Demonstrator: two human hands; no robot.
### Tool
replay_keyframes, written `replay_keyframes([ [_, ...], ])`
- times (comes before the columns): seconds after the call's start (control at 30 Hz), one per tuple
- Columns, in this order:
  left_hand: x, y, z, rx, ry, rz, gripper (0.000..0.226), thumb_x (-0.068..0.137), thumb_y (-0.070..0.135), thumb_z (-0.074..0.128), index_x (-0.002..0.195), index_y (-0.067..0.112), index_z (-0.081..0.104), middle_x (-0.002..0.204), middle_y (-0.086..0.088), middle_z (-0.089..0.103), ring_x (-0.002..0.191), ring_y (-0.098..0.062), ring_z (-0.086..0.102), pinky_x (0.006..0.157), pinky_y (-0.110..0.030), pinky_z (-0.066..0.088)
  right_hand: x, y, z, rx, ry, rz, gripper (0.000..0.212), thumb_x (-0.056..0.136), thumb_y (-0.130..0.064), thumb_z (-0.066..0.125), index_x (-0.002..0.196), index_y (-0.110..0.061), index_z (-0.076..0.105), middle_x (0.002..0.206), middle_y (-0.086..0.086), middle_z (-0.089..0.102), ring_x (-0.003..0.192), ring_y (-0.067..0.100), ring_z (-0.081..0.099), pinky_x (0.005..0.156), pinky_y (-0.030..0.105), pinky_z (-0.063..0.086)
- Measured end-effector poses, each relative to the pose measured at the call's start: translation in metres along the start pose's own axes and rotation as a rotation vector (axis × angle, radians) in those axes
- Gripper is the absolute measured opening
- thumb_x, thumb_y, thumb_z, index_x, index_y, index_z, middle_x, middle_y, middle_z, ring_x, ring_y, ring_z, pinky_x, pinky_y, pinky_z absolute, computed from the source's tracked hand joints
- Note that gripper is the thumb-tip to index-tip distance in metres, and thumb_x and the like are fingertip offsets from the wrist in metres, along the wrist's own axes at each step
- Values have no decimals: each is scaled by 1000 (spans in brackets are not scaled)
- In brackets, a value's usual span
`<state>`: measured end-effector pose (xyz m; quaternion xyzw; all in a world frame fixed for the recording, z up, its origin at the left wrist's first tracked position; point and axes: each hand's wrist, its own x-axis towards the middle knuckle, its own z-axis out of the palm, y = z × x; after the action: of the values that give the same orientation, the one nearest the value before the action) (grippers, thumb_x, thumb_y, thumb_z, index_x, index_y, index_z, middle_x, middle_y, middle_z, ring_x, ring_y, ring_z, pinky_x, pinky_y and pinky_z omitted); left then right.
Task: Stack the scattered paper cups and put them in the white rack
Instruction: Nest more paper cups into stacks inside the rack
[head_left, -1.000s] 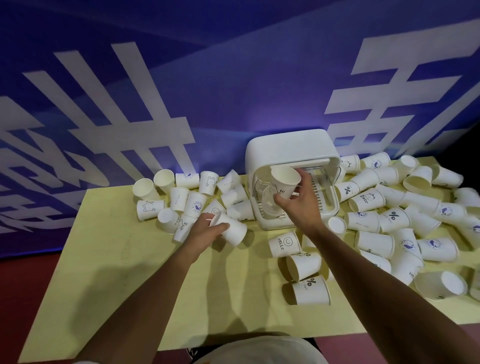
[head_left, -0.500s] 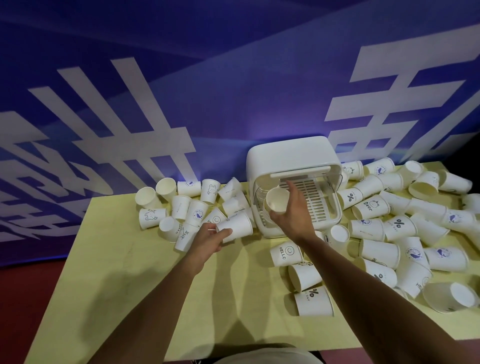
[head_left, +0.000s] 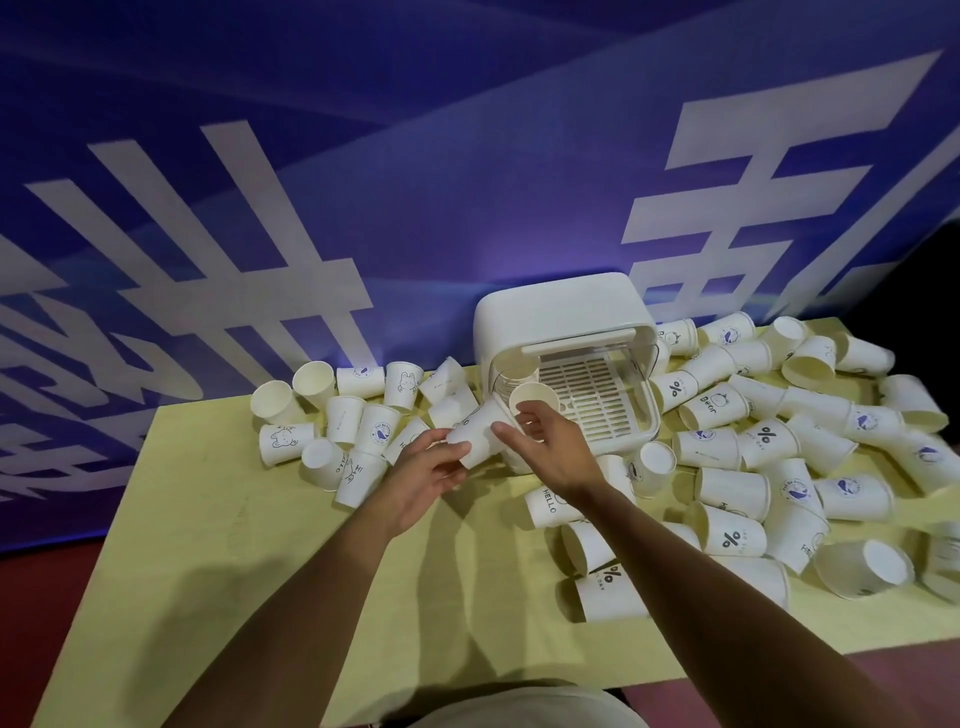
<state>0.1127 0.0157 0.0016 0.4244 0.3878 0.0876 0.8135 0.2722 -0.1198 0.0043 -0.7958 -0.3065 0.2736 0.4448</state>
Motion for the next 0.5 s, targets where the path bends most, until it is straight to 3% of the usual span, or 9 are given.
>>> replay_keyframes([
  [0.13,3,-1,6,26,-48,-6,46,86,8,71,130,6,55,113,-12,69,106,-28,65,103,-44,46,-2,-3,0,61,-26,31,68,74,-69,69,127,-29,56,105,-13,67,93,7,66,84,30,55],
  [0.23,4,-4,8,63,-17,-11,41,86,11,71,125,12,58,109,-8,73,103,-25,68,101,-44,48,-1,-4,-7,108,101,-23,68,78,-51,76,134,-21,54,122,-3,63,100,7,64,87,32,57],
  [0.3,4,-7,8,101,35,-28,37,86,16,72,121,16,59,108,-5,74,98,-22,71,94,-40,51,2,-9,-17,130,209,-89,62,78,-48,75,132,-25,53,122,-5,62,103,4,62,86,31,57],
  [0.33,4,-9,7,120,64,-38,36,86,17,73,119,16,60,105,-3,74,95,-20,72,88,-37,52,3,-11,-22,124,254,-120,60,78,-48,74,130,-28,52,120,-10,61,105,2,60,86,27,56],
  [0.43,5,-18,2,227,131,-55,31,87,23,72,116,14,62,94,4,75,86,-14,72,81,-34,50,8,-16,-34,53,351,-184,64,78,-46,74,133,-32,46,119,-21,52,103,-10,49,79,-1,37],
  [0.5,6,-25,1,320,180,-62,28,88,27,71,112,15,63,90,8,75,84,-10,72,81,-33,50,12,-14,-38,-31,323,-198,71,78,-43,74,139,-28,42,125,-16,45,104,-8,41,81,-2,28],
])
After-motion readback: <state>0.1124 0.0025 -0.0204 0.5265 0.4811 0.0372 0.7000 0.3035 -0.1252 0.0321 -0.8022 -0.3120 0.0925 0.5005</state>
